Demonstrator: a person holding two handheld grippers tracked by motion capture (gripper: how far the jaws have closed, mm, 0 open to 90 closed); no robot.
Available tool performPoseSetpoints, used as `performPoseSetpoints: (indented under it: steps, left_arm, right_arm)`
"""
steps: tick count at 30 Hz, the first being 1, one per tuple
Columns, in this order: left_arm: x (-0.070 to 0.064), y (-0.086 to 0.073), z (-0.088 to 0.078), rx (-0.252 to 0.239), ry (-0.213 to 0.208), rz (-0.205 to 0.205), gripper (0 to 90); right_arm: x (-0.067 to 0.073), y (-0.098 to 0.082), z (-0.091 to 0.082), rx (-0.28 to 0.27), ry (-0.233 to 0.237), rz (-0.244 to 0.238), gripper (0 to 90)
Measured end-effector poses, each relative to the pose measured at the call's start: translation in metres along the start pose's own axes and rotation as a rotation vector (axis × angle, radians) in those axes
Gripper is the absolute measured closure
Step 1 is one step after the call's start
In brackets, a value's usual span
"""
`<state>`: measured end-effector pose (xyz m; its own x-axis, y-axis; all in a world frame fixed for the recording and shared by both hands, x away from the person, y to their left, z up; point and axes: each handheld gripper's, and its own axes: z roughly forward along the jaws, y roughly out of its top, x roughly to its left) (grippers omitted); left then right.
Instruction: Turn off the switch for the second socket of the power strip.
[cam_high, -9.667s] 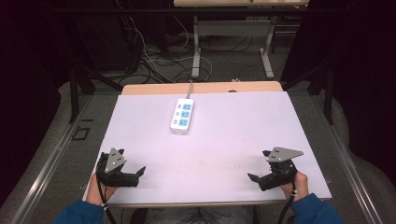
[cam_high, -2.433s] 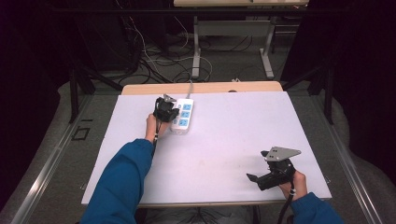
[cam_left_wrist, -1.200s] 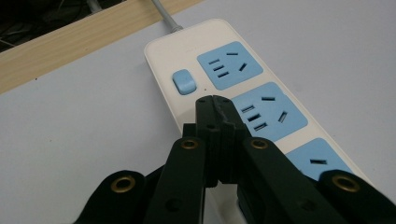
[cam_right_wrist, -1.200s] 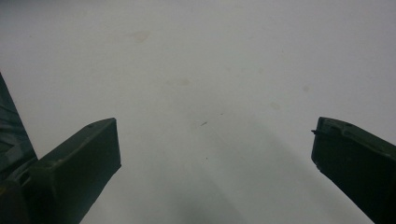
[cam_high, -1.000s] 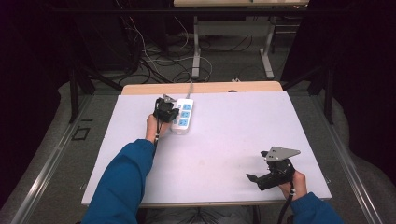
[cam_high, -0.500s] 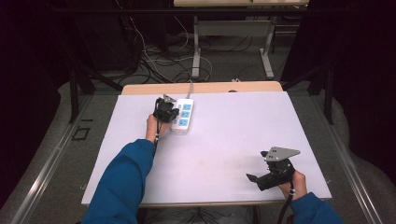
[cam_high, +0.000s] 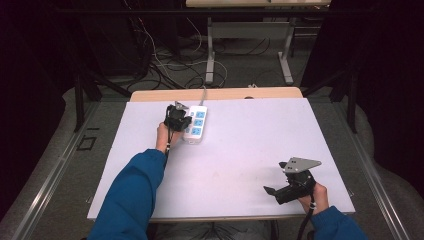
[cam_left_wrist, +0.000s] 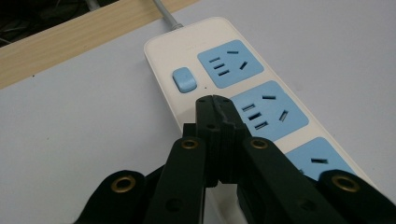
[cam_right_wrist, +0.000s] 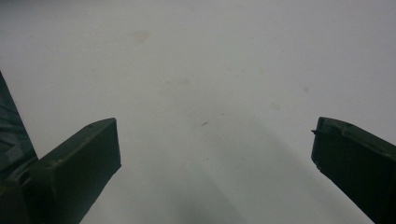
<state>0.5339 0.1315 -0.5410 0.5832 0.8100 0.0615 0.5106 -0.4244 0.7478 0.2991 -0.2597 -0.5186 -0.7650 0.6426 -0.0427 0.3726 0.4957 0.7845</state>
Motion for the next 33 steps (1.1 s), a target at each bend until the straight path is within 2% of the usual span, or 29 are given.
performPoseSetpoints:
  steps: [15,20,24,26,27,33]
  left_arm:
    - [0.0002,-0.0002,0.0002,-0.004,-0.002,-0.004,90.0]
    - [0.0002,0.0002,0.0001,0.001,0.0,-0.003,90.0]
    - [0.0002,0.0005,0.0,0.003,0.001,0.0,90.0]
    - [0.0002,0.0003,0.0,0.003,0.0,-0.002,90.0]
    - [0.0003,0.0004,0.0,0.002,0.0,-0.002,90.0]
    - [0.0,0.0006,0.0,0.003,0.001,-0.001,90.0]
  right_arm:
    - [-0.0007,0.0001,0.0009,-0.006,0.002,-0.008,0.7]
    - [-0.0006,0.0002,0.0002,0.007,0.006,-0.001,0.7]
    - [-0.0009,0.0001,0.001,-0.007,0.002,-0.009,0.7]
    - [-0.0005,0.0002,0.0002,0.008,0.007,0.0,0.7]
    - [-0.0006,0.0,0.001,-0.005,0.002,-0.003,0.8]
    - [-0.0009,0.0001,0.0009,-0.006,0.001,-0.01,0.8]
